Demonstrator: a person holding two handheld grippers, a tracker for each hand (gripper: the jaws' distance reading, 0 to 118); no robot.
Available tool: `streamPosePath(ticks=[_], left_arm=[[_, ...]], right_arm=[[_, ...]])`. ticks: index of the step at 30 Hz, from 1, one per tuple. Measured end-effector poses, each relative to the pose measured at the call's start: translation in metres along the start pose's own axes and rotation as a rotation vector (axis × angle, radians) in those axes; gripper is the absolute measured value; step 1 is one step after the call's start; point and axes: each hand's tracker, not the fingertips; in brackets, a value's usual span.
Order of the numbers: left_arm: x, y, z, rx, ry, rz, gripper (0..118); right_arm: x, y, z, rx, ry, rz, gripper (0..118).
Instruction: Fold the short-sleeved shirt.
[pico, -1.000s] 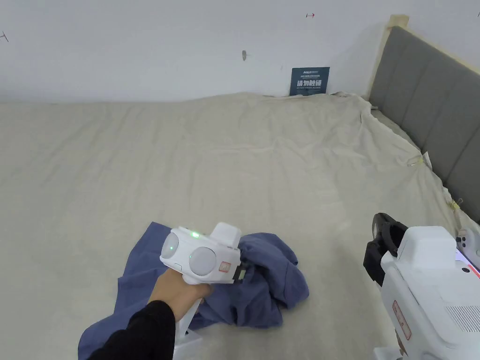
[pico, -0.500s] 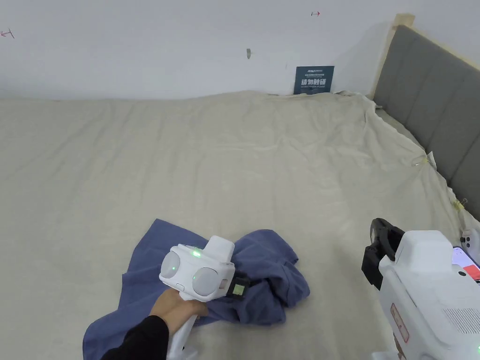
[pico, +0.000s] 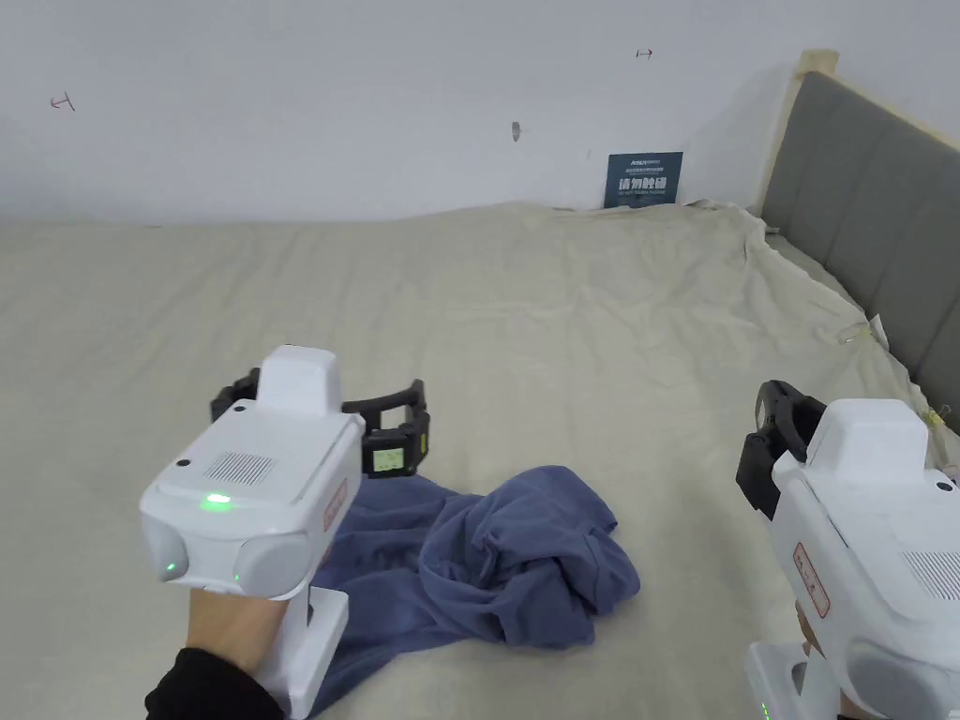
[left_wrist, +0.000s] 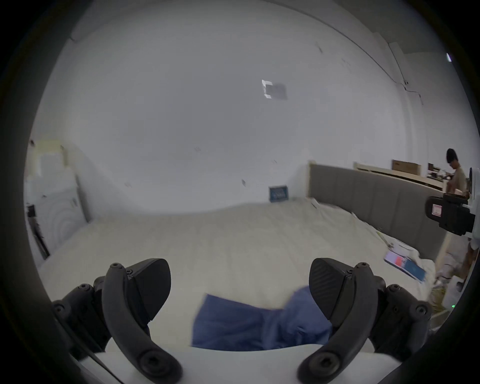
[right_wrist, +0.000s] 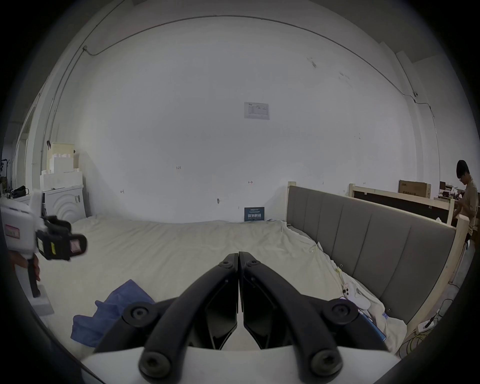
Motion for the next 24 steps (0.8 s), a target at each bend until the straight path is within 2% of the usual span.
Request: streamPosePath(ticks=[2, 4, 7, 8, 9, 13, 24], left_arm=[[-0.009, -0.002, 0.009, 0.063, 0.078, -0.010, 108], [-0.018, -0.006, 0.016, 0.097, 0.123, -0.018, 100], [-0.030, -0.018, 0.020, 0.118, 0.153, -0.026, 64], [-0.034, -0.020, 0.022, 0.116, 0.152, -0.020, 45], [-0.038, -0.023, 0.021, 0.114, 0.153, -0.011, 34], [-0.050, -0.033, 0.022, 0.119, 0.169, 0.046, 0], [-0.054, -0.039, 0.022, 0.092, 0.180, 0.057, 0]], right_arm=[[-0.004, 0.004, 0.001, 0.010, 0.006, -0.001, 0], [-0.002, 0.003, -0.002, 0.019, 0.005, 0.001, 0], [-0.005, 0.004, -0.002, 0.030, 0.012, 0.003, 0], [-0.005, 0.004, -0.002, 0.034, 0.014, 0.003, 0], [-0.006, 0.004, -0.002, 0.036, 0.014, 0.003, 0], [-0.013, 0.008, 0.004, 0.045, 0.020, 0.003, 0], [-0.016, 0.005, 0.005, 0.040, 0.030, 0.008, 0]])
